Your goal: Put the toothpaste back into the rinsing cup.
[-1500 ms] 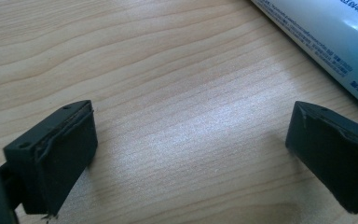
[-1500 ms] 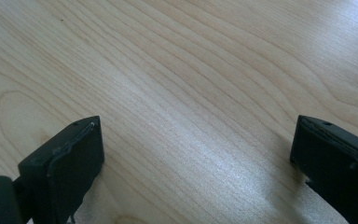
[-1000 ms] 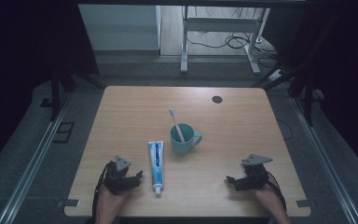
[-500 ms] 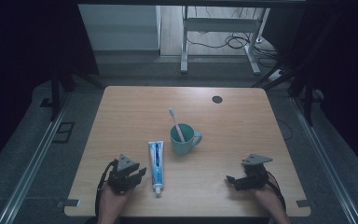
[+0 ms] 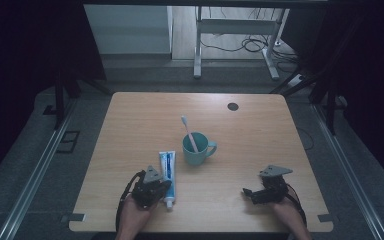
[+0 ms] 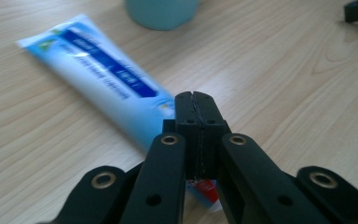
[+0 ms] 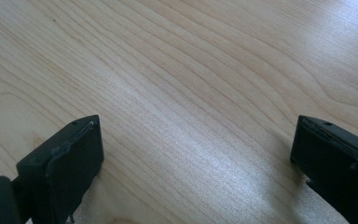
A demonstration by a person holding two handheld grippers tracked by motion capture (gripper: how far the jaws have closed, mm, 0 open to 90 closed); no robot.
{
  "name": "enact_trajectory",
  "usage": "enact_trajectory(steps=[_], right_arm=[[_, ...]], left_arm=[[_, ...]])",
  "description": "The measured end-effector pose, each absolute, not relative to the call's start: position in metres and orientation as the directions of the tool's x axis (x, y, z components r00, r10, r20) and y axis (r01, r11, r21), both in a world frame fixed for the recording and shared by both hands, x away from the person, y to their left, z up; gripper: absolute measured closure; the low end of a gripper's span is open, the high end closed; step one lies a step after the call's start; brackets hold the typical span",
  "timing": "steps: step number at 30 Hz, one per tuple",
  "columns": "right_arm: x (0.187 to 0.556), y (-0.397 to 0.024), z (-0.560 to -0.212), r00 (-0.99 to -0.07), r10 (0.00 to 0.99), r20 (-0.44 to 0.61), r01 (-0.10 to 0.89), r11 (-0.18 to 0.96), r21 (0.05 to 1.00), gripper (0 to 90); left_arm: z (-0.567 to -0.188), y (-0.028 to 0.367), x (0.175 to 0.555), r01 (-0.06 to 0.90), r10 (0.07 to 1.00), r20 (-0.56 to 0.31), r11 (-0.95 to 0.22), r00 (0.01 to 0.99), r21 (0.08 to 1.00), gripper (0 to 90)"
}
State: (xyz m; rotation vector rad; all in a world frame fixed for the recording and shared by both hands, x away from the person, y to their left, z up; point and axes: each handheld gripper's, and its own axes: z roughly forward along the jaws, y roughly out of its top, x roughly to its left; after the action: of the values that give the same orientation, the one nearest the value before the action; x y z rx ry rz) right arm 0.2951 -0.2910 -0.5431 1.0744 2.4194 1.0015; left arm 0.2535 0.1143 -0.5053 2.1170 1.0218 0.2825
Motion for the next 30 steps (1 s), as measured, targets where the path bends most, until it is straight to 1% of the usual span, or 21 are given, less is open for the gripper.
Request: enact_trajectory(steps=[8, 12, 18, 30], right_arm=[[0.295, -0.291, -0.543, -0.671, 0.742, 0.000, 0.525, 0.474, 0.707, 2.2], [0.295, -0.291, -0.543, -0.671, 0.742, 0.001, 0.525, 0.474, 0.707, 2.2], [0.295, -0.291, -0.543, -0.670, 0.742, 0.001, 0.525, 0.474, 0.707, 2.2], [0.295, -0.291, -0.543, -0.671, 0.742, 0.000, 0.525, 0.474, 0.707, 2.2]], left_arm=[[-0.512, 0.094, 0.254, 0.582, 0.715, -0.118, -0.449, 0.689, 0.678, 89.6], [-0.514, 0.092, 0.254, 0.592, 0.716, -0.127, -0.449, 0.687, 0.669, 89.2], [-0.517, 0.095, 0.255, 0.606, 0.732, -0.099, -0.471, 0.674, 0.642, 88.8], [-0.515, 0.117, 0.259, 0.623, 0.765, -0.071, -0.462, 0.640, 0.631, 86.7]])
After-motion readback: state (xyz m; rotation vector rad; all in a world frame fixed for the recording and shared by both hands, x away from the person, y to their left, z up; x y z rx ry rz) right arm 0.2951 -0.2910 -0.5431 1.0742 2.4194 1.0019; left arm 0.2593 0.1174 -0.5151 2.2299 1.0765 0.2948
